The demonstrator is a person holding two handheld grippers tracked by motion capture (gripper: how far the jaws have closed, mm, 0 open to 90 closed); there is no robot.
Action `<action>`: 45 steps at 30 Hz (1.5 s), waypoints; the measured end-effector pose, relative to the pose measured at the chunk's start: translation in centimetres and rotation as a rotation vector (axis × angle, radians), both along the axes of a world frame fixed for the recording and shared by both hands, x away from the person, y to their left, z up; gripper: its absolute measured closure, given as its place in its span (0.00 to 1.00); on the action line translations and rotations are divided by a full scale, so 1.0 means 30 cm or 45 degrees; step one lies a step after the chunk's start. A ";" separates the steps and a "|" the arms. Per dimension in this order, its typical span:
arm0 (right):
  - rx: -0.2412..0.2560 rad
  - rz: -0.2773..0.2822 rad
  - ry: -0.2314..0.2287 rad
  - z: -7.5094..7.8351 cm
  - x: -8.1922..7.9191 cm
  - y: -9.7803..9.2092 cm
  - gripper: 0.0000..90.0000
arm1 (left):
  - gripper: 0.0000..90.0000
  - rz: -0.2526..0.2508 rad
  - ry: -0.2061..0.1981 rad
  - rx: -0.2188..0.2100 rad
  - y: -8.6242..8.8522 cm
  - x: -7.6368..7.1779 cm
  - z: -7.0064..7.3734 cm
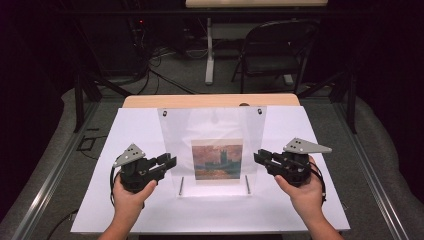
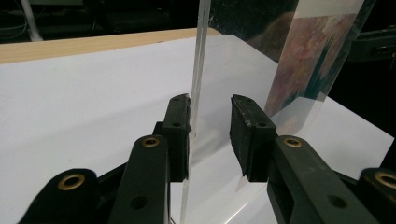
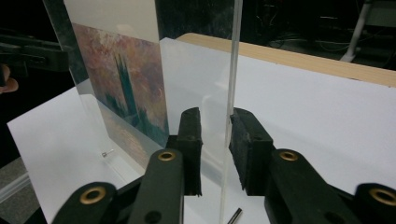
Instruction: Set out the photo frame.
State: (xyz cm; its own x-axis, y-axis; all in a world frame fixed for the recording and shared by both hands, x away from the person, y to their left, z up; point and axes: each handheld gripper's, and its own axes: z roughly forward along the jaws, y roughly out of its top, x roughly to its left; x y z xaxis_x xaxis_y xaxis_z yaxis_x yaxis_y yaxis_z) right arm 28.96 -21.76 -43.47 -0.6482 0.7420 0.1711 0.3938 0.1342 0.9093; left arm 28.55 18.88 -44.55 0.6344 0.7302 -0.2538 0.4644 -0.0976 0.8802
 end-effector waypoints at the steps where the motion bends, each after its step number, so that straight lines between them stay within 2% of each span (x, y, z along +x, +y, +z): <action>1: 0.013 0.004 0.008 0.000 0.001 -0.002 0.78 | 0.75 -0.005 0.002 -0.004 0.001 0.001 0.000; 4: 0.033 0.001 -0.004 0.002 -0.003 -0.005 0.72 | 0.72 -0.006 0.002 -0.013 0.006 -0.004 0.000; 7: 0.032 -0.019 -0.023 0.005 -0.012 -0.016 0.62 | 0.66 0.014 -0.018 0.000 0.019 -0.012 0.002; 12: 0.018 -0.068 -0.037 0.001 -0.018 -0.042 0.51 | 0.58 0.050 -0.015 0.011 0.055 -0.025 0.006; 14: 0.020 -0.074 -0.048 0.000 -0.020 -0.053 0.47 | 0.55 0.063 -0.025 0.023 0.068 -0.029 0.007; 17: 0.019 -0.088 -0.064 0.003 -0.031 -0.062 0.41 | 0.50 0.095 -0.073 0.062 0.084 -0.036 0.010; 21: -0.031 -0.108 -0.118 0.005 -0.046 -0.071 0.34 | 0.47 0.120 -0.080 0.060 0.102 -0.049 0.012; 24: -0.053 -0.123 -0.120 -0.001 -0.064 -0.080 0.28 | 0.42 0.149 -0.085 0.100 0.113 -0.060 0.006; 26: -0.066 -0.135 -0.129 -0.009 -0.077 -0.092 0.25 | 0.37 0.151 -0.071 0.075 0.126 -0.064 -0.006; 29: -0.078 -0.139 -0.096 -0.028 -0.094 -0.111 0.21 | 0.34 0.176 -0.047 0.036 0.154 -0.068 -0.027; 34: -0.088 -0.162 -0.039 -0.080 -0.104 -0.147 0.17 | 0.32 0.227 -0.010 0.019 0.205 -0.073 -0.068; 35: -0.080 -0.164 -0.019 -0.088 -0.107 -0.152 0.16 | 0.32 0.241 -0.006 0.025 0.219 -0.075 -0.081; 37: -0.012 -0.141 0.016 -0.101 -0.112 -0.161 0.15 | 0.32 0.266 0.008 0.017 0.236 -0.078 -0.099; 39: 0.026 -0.127 0.033 -0.112 -0.116 -0.164 0.11 | 0.32 0.289 0.022 0.006 0.254 -0.083 -0.119; 41: 0.019 -0.130 0.037 -0.126 -0.120 -0.162 0.09 | 0.32 0.315 0.025 0.012 0.269 -0.088 -0.138; 45: -0.011 -0.132 0.030 -0.156 -0.127 -0.158 0.08 | 0.32 0.350 0.029 0.062 0.287 -0.093 -0.180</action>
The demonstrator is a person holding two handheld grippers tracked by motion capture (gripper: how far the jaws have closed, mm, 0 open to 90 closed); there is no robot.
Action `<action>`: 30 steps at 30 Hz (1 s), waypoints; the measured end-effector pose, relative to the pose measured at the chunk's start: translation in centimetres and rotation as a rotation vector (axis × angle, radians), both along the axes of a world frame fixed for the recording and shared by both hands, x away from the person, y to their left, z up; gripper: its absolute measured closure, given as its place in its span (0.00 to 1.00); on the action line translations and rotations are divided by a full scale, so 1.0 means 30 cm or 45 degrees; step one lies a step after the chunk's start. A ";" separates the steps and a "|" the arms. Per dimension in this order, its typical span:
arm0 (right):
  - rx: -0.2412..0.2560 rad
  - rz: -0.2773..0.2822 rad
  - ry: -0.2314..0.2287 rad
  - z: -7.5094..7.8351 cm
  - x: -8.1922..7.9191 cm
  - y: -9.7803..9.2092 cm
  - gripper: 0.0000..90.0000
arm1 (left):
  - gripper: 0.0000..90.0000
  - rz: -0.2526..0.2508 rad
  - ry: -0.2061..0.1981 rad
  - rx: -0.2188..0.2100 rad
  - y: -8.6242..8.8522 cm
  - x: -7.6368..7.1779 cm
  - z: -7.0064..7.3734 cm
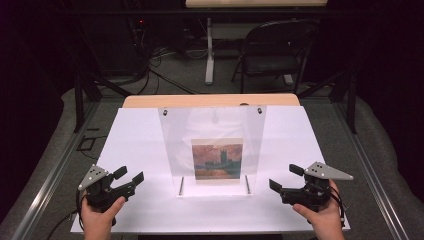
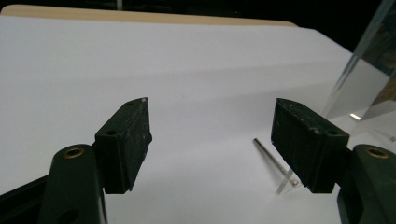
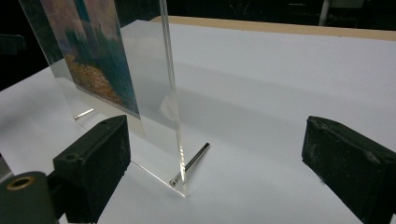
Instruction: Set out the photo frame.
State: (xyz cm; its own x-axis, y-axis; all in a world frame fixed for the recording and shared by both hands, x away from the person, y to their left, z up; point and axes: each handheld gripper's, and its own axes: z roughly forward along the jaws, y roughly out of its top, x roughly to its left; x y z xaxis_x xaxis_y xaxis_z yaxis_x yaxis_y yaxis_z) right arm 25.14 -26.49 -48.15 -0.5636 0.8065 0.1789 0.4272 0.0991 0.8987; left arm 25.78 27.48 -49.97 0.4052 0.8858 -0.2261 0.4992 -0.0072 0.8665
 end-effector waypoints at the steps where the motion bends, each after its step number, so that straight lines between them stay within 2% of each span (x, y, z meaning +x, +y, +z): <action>1: -0.015 -0.005 -0.004 -0.008 0.000 0.001 0.08 | 0.32 0.003 0.005 0.009 0.002 0.001 -0.010; 2: -0.023 -0.013 -0.017 -0.019 0.001 0.006 0.08 | 0.32 0.010 0.008 0.025 0.004 0.001 -0.018; 4: -0.050 -0.020 -0.001 -0.039 0.005 0.009 0.09 | 0.32 0.016 0.002 0.062 0.002 0.002 -0.033; 6: -0.063 -0.022 -0.016 -0.063 0.008 0.009 0.18 | 0.32 0.007 -0.010 0.098 -0.005 0.003 -0.049; 8: -0.086 -0.021 -0.027 -0.084 0.012 0.010 0.18 | 0.33 -0.010 -0.028 0.139 -0.013 0.006 -0.064; 16: -0.145 0.003 0.015 -0.154 0.024 0.022 0.28 | 0.33 -0.072 -0.013 0.140 -0.038 0.015 -0.103; 19: -0.168 0.015 -0.009 -0.161 0.027 0.033 0.29 | 0.34 -0.111 0.016 0.147 -0.054 0.019 -0.117; 21: -0.198 0.013 -0.019 -0.167 0.028 0.043 0.29 | 0.36 -0.129 0.021 0.162 -0.067 0.020 -0.120; 24: -0.223 0.030 0.007 -0.179 0.031 0.051 0.32 | 0.36 -0.141 0.016 0.235 -0.089 0.017 -0.124; 28: -0.204 0.057 0.053 -0.185 0.033 0.050 0.40 | 0.36 -0.167 0.023 0.253 -0.103 0.017 -0.128; 30: -0.220 0.055 0.074 -0.191 0.034 0.050 0.43 | 0.36 -0.182 0.029 0.255 -0.106 0.018 -0.129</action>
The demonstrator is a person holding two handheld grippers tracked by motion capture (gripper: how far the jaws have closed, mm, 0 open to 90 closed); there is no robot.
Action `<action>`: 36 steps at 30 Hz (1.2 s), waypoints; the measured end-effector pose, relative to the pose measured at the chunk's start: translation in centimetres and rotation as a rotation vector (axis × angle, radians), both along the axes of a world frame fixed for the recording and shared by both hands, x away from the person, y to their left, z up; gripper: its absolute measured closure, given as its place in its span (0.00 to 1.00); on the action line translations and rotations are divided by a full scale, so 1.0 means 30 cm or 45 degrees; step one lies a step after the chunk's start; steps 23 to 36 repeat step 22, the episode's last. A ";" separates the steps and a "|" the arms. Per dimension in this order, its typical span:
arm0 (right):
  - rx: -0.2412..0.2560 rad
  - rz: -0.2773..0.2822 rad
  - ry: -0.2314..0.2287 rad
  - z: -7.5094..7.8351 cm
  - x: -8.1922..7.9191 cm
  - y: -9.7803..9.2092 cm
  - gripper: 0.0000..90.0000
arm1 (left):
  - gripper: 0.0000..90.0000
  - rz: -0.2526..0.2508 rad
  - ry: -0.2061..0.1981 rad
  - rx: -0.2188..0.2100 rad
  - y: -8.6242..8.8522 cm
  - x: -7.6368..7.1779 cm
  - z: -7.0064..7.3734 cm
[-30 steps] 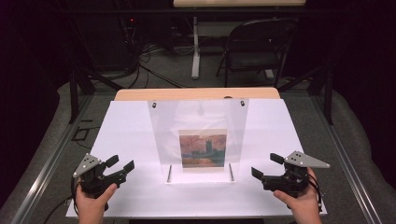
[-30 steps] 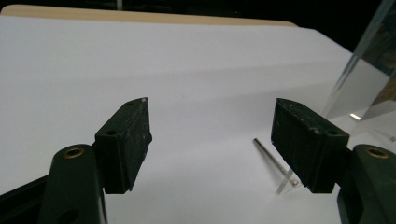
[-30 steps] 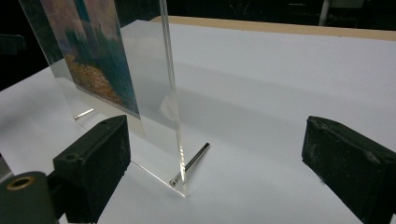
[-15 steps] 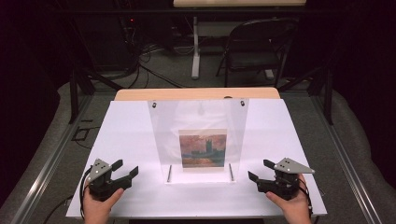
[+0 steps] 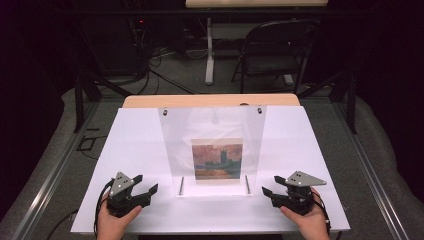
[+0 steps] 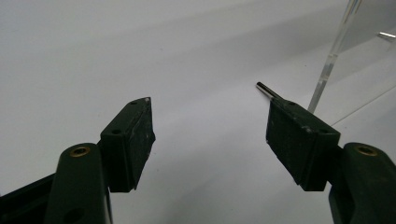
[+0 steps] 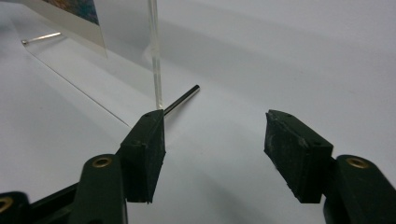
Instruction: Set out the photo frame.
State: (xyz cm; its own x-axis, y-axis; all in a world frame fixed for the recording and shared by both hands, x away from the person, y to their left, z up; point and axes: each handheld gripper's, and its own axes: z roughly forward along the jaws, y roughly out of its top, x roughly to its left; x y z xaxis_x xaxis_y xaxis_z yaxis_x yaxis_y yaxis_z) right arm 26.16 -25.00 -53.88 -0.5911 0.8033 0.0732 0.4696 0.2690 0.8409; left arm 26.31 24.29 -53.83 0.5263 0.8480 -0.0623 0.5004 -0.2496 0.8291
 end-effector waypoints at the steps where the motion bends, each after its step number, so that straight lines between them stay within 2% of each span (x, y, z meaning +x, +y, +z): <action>1: -0.003 0.000 0.001 -0.002 0.001 0.000 0.44 | 0.36 -0.008 0.005 -0.006 -0.003 0.001 -0.001; 4: 0.006 -0.006 0.006 0.001 0.002 -0.005 0.47 | 0.36 -0.023 0.005 0.000 -0.008 0.002 -0.004; 7: 0.044 -0.013 -0.007 0.006 -0.001 -0.006 0.47 | 0.36 -0.028 -0.005 0.003 -0.011 0.002 -0.006; 12: 0.014 -0.019 -0.024 0.009 -0.002 -0.006 0.45 | 0.35 -0.030 0.006 -0.040 -0.004 0.008 -0.009; 14: 0.026 -0.030 -0.031 0.007 0.001 -0.010 0.43 | 0.34 -0.017 0.008 -0.041 -0.001 0.011 -0.011; 18: 0.067 -0.048 -0.009 0.006 0.003 -0.026 0.43 | 0.33 0.003 0.005 -0.059 0.006 0.012 -0.012; 22: 0.093 -0.071 0.015 0.001 0.007 -0.037 0.42 | 0.33 0.016 0.041 -0.095 0.010 0.021 -0.014; 36: 0.093 -0.071 0.015 0.001 0.007 -0.037 0.42 | 0.33 0.016 0.041 -0.095 0.010 0.021 -0.014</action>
